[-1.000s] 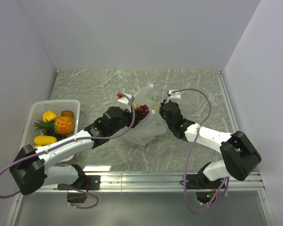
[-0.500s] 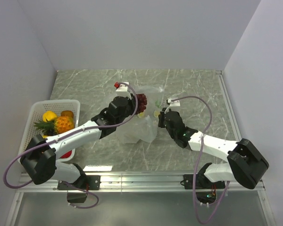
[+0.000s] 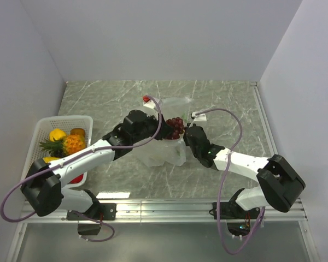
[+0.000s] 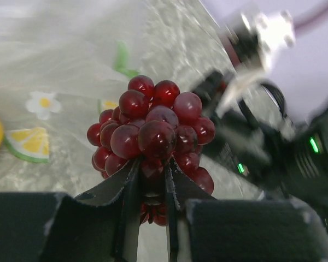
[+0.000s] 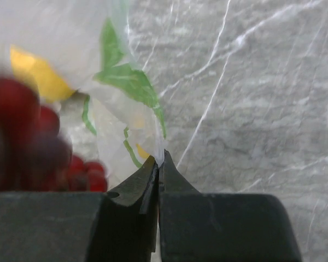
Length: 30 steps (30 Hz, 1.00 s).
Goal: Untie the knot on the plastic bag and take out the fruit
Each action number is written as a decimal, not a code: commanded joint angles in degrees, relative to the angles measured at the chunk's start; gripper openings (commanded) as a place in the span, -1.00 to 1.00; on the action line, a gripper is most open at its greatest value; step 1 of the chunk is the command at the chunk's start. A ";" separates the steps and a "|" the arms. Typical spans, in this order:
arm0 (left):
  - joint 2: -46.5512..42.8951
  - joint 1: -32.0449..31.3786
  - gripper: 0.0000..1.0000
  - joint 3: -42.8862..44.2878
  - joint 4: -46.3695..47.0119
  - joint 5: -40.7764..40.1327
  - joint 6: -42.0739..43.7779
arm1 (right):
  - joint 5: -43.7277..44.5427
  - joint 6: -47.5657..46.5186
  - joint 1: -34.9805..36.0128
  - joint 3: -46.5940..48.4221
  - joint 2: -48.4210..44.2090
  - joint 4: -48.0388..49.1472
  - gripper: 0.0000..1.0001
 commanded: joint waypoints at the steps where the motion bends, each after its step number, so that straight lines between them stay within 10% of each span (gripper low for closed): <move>1: -6.17 -0.05 -0.85 -1.66 0.44 7.45 4.56 | 3.41 -1.25 -1.17 2.38 -0.93 0.97 -1.00; 18: -8.38 4.34 -0.81 1.47 28.91 -1.43 -9.32 | 0.94 0.33 -0.73 -3.07 -3.49 1.59 -1.00; 30: -14.16 14.62 -0.95 11.24 12.51 -10.26 -11.79 | 4.29 -0.02 -0.73 -1.58 -5.24 -2.63 -1.00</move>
